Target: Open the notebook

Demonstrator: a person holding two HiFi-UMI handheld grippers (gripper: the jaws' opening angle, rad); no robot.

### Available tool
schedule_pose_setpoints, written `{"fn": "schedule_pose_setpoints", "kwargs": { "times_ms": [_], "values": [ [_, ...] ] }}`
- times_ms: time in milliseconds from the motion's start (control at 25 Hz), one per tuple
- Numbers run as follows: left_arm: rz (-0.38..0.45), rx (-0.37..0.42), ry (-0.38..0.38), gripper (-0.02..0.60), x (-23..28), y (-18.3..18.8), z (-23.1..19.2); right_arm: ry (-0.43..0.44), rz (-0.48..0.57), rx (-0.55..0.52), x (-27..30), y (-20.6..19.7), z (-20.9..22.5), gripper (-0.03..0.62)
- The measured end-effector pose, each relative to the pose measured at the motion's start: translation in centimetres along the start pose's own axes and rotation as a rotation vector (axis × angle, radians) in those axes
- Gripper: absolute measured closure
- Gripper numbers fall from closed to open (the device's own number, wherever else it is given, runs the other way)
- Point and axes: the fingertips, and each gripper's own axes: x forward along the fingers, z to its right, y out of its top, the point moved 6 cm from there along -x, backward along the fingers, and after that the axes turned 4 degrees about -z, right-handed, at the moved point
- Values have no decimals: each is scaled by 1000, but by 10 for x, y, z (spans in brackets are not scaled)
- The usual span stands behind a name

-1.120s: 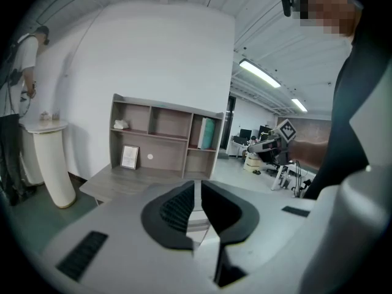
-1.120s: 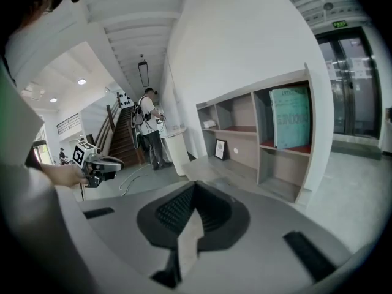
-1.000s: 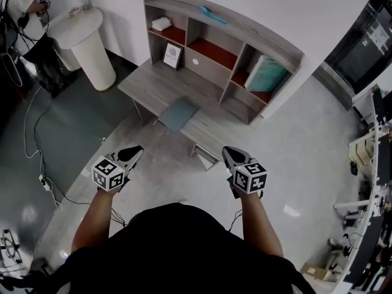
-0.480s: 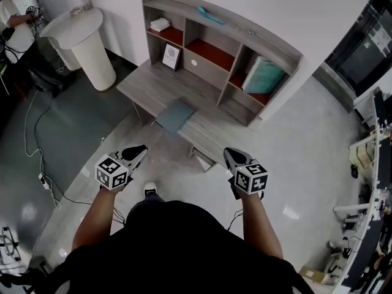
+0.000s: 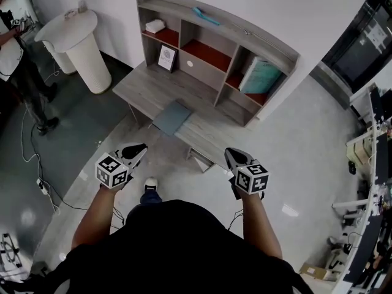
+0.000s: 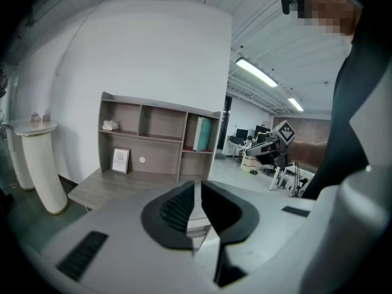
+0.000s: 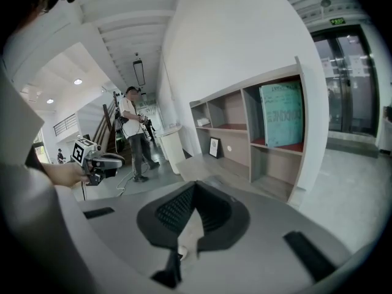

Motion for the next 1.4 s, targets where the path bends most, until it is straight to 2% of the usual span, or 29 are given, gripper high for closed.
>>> {"fn": "schedule_pose_setpoints", "kwargs": {
  "times_ms": [360,800,1400],
  "values": [
    [4,-12,-20,540,4,1,-26,-42,3,3,18,16,-2,592],
    [-5,-32,-50,540,6,1,-80,-61,-12,15,59,34,-18,592],
    [-33,6,-125,540,24,18,-140,-87,3,60,95,55,-29,592]
  ]
}}
